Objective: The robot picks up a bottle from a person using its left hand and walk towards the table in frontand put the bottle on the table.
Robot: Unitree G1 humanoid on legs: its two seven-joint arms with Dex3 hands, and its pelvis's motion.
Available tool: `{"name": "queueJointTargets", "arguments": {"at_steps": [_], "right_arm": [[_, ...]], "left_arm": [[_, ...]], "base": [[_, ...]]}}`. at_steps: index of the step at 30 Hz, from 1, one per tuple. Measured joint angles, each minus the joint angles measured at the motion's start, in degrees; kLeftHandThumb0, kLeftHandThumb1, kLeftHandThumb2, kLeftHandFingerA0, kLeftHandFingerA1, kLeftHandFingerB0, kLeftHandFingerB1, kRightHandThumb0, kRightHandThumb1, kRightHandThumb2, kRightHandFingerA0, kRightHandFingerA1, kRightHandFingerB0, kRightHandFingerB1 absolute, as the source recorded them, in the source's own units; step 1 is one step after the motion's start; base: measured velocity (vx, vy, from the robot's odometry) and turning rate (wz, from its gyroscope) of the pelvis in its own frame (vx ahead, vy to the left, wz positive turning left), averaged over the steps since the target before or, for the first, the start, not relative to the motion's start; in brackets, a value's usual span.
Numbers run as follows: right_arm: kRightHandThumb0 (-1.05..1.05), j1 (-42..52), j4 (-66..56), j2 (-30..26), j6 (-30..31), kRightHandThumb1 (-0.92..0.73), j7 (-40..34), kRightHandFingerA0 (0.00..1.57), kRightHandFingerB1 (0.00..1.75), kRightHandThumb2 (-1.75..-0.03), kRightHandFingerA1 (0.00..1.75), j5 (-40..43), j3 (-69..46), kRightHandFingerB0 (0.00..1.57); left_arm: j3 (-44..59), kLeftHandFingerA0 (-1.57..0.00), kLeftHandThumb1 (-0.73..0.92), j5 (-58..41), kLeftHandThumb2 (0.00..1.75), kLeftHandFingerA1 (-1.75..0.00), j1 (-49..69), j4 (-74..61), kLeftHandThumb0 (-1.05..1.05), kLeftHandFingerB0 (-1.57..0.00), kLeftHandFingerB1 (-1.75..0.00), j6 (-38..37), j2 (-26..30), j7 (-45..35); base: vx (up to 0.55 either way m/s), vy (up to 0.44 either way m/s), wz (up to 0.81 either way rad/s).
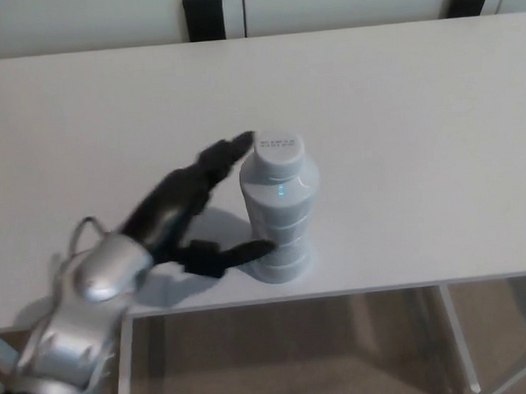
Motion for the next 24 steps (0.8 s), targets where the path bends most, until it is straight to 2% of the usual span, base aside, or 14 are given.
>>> {"name": "queueJointTargets", "arguments": {"at_steps": [5, 12, 13, 14, 15, 16, 17, 18, 19, 20, 21, 22, 23, 24], "right_arm": [[-0.42, -0.5, 0.0, -0.4, 0.0, -0.76, 0.3, 0.64, 0.39, -0.63, 0.53, -0.2, 0.5, 0.54], [-0.42, -0.4, 0.0, -0.4, 0.0, -0.76, 0.6, 0.63, 0.39, -0.63, 0.53, -0.2, 0.8, 0.51], [-0.43, -0.4, 0.0, -0.4, 0.0, -0.78, 0.6, 0.62, 0.38, -0.64, 0.52, -0.2, 0.8, 0.51], [-0.43, -0.4, 0.0, -0.3, 0.0, -0.78, 0.6, 0.63, 0.38, -0.64, 0.52, -0.2, 0.8, 0.51], [-0.43, -0.5, 0.0, -0.3, 0.0, -0.76, 0.6, 0.64, 0.39, -0.64, 0.52, -0.3, 0.9, 0.53], [-0.43, -0.5, 0.0, -0.3, 0.0, -0.76, 0.6, 0.64, 0.39, -0.64, 0.52, -0.3, 0.9, 0.53], [-0.43, -0.6, 0.0, -0.2, 0.0, -0.75, 0.6, 0.64, 0.39, -0.63, 0.53, -0.3, 1.0, 0.54], [-0.43, -0.6, 0.0, -0.2, 0.0, -0.75, 0.6, 0.64, 0.39, -0.63, 0.53, -0.3, 1.0, 0.54], [-0.43, -0.6, 0.0, -0.1, 0.0, -0.74, 0.6, 0.65, 0.40, -0.63, 0.57, -0.2, 1.1, 0.55], [-0.42, -0.6, 0.0, -0.1, 0.0, -0.75, 0.7, 0.68, 0.41, -0.62, 0.59, -0.2, 1.1, 0.56], [-0.42, -0.7, 0.0, -0.1, 0.0, -0.75, 0.7, 0.68, 0.41, -0.62, 0.59, -0.2, 1.1, 0.56], [-0.44, -0.7, 0.0, 0.0, 0.0, -0.76, 0.7, 0.66, 0.40, -0.63, 0.59, -0.2, 1.1, 0.55], [-0.43, -0.7, 0.0, 0.0, 0.0, -0.77, 0.7, 0.63, 0.39, -0.63, 0.55, -0.2, 1.2, 0.53], [-0.43, -0.7, 0.0, 0.0, 0.0, -0.77, 0.7, 0.63, 0.39, -0.63, 0.55, -0.2, 1.2, 0.53]], "left_arm": [[6.0, 0.00, 0.51, -3.2, 0.57, 0.00, 8.5, -8.3, -0.85, 0.00, 0.00, -2.8, 5.2, -3.6], [14.7, 0.00, 0.50, -9.3, 0.57, 0.00, 25.2, -21.5, -0.90, 0.00, 0.00, -5.9, 6.2, -7.2], [15.5, 0.00, 0.44, -10.0, 0.81, 0.00, 27.8, -23.4, -0.75, 0.00, -0.10, -6.4, 6.0, -7.5], [15.8, 0.00, 0.43, -10.4, 0.77, -0.01, 29.6, -24.5, -0.71, 0.00, -0.11, -6.9, 5.8, -7.7], [16.1, -0.07, 0.34, -11.0, 0.70, -0.33, 32.6, -26.0, -0.55, 0.00, -0.21, -7.5, 5.2, -8.0], [16.1, -0.07, 0.34, -11.2, 0.70, -0.33, 33.9, -26.6, -0.55, 0.00, -0.21, -7.8, 5.0, -8.2], [16.2, -0.25, 0.46, -12.0, 0.55, -0.32, 38.1, -28.4, -0.38, -0.10, -0.33, -8.7, 4.2, -8.7], [16.3, -0.25, 0.46, -12.8, 0.55, -0.32, 41.5, -29.8, -0.38, -0.10, -0.33, -9.4, 3.5, -9.2], [16.4, -0.39, 0.54, -13.4, 0.56, -0.36, 44.2, -30.9, -0.20, -0.35, -0.32, -9.8, 3.0, -9.6], [16.4, -0.55, 0.56, -14.5, 0.57, -0.42, 47.4, -31.7, -0.20, -0.53, -0.37, -10.3, 2.5, -10.4], [16.5, -0.55, 0.56, -15.4, 0.57, -0.42, 50.1, -32.2, -0.20, -0.53, -0.37, -10.6, 2.1, -11.1], [16.6, -0.64, 0.57, -16.3, 0.57, -0.45, 53.0, -32.5, -0.24, -0.58, -0.39, -10.8, 1.7, -12.2], [16.8, -0.68, 0.53, -16.9, 0.58, -0.47, 54.5, -32.5, -0.38, -0.60, -0.40, -11.0, 1.5, -12.8], [17.1, -0.68, 0.53, -18.0, 0.58, -0.47, 57.7, -32.5, -0.38, -0.60, -0.40, -11.2, 1.1, -14.2]], "base": [[0.00, 0.000, 0.00], [0.00, 0.000, 0.00], [0.00, 0.000, 0.00], [0.00, 0.000, 0.00], [0.00, 0.000, 0.00], [0.00, 0.000, 0.00], [0.00, 0.000, 0.00], [0.00, 0.000, 0.00], [0.00, 0.000, 0.00], [0.00, 0.000, 0.00], [0.00, 0.000, 0.00], [0.00, 0.000, 0.00], [0.00, 0.000, 0.00], [0.00, 0.000, 0.00]]}}
